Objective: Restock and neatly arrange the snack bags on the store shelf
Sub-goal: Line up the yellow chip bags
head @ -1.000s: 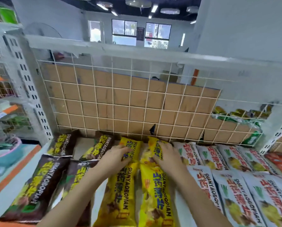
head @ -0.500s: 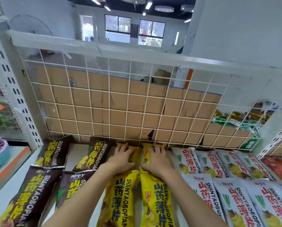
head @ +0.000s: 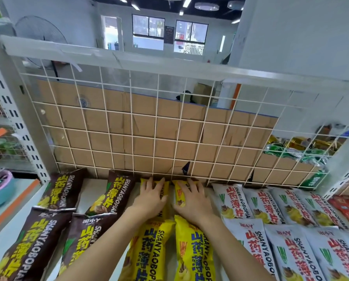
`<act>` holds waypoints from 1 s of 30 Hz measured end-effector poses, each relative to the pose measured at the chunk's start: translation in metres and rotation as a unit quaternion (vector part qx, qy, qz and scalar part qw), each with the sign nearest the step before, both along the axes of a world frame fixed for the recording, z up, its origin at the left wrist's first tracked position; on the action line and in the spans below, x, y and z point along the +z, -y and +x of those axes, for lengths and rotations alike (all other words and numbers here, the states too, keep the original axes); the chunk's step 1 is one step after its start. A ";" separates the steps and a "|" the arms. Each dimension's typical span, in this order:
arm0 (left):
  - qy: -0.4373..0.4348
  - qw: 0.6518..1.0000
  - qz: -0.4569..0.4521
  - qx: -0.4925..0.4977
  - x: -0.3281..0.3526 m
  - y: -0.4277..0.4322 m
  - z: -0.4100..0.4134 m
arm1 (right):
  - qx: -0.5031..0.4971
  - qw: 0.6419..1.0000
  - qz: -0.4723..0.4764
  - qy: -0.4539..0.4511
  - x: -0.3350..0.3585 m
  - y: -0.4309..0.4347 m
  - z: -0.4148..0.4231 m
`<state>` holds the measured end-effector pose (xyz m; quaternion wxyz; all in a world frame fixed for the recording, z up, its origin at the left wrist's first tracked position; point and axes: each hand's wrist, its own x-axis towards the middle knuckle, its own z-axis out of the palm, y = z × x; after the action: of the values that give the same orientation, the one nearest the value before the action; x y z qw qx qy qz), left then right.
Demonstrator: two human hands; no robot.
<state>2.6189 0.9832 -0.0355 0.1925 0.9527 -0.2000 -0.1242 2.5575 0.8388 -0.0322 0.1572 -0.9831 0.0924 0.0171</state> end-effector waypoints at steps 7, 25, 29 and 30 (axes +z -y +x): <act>0.097 0.991 0.075 -0.048 -0.006 0.000 0.008 | 0.002 1.000 -0.006 0.018 0.001 -0.004 0.001; 0.093 0.995 0.031 -0.005 -0.008 0.009 0.005 | -0.008 1.000 -0.026 -0.009 0.004 -0.008 0.003; 0.066 0.997 -0.021 0.025 -0.004 0.016 0.003 | -0.012 1.000 -0.017 -0.010 0.006 -0.011 0.002; 0.061 0.997 -0.029 0.029 -0.004 0.016 0.003 | -0.014 1.000 -0.014 -0.009 0.007 -0.011 0.002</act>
<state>2.6218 0.9669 -0.0392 0.2114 0.9577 -0.1873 -0.0547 2.5593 0.8499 -0.0257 0.1430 -0.9836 0.1073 0.0223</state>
